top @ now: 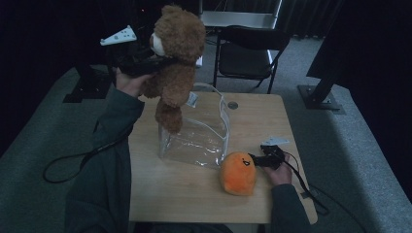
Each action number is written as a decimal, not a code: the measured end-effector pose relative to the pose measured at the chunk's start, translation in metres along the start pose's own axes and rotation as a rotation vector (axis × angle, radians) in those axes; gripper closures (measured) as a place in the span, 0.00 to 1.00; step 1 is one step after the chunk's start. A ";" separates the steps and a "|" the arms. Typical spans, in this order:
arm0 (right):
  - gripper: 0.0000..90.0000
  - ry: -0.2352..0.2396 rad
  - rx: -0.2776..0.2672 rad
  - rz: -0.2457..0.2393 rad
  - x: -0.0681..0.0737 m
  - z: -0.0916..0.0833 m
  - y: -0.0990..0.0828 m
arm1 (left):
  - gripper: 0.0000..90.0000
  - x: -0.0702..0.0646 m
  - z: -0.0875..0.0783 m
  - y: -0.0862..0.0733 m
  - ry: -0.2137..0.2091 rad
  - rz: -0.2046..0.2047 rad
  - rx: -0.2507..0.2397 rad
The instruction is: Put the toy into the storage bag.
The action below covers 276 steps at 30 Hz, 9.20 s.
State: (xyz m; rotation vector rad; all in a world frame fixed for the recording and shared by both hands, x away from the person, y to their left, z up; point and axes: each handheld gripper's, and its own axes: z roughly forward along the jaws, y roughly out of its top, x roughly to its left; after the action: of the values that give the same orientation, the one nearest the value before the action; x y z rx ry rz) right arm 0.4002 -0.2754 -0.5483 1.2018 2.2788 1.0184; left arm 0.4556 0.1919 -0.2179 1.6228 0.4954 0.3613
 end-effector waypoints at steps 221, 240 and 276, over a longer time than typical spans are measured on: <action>0.28 0.007 0.000 -0.008 0.001 0.000 -0.001 | 0.52 -0.027 0.112 -0.096 -0.354 0.065 0.493; 0.28 0.006 -0.001 -0.008 0.001 0.000 -0.001 | 0.51 -0.028 0.112 -0.099 -0.379 0.069 0.512; 0.28 0.005 0.000 -0.008 0.001 0.000 -0.001 | 0.33 -0.028 0.114 -0.101 -0.259 0.094 0.513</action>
State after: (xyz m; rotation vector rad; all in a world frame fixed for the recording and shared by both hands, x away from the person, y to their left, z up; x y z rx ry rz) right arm 0.3990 -0.2749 -0.5484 1.1899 2.2857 1.0196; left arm 0.4785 0.0871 -0.3297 2.1594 0.3277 0.0885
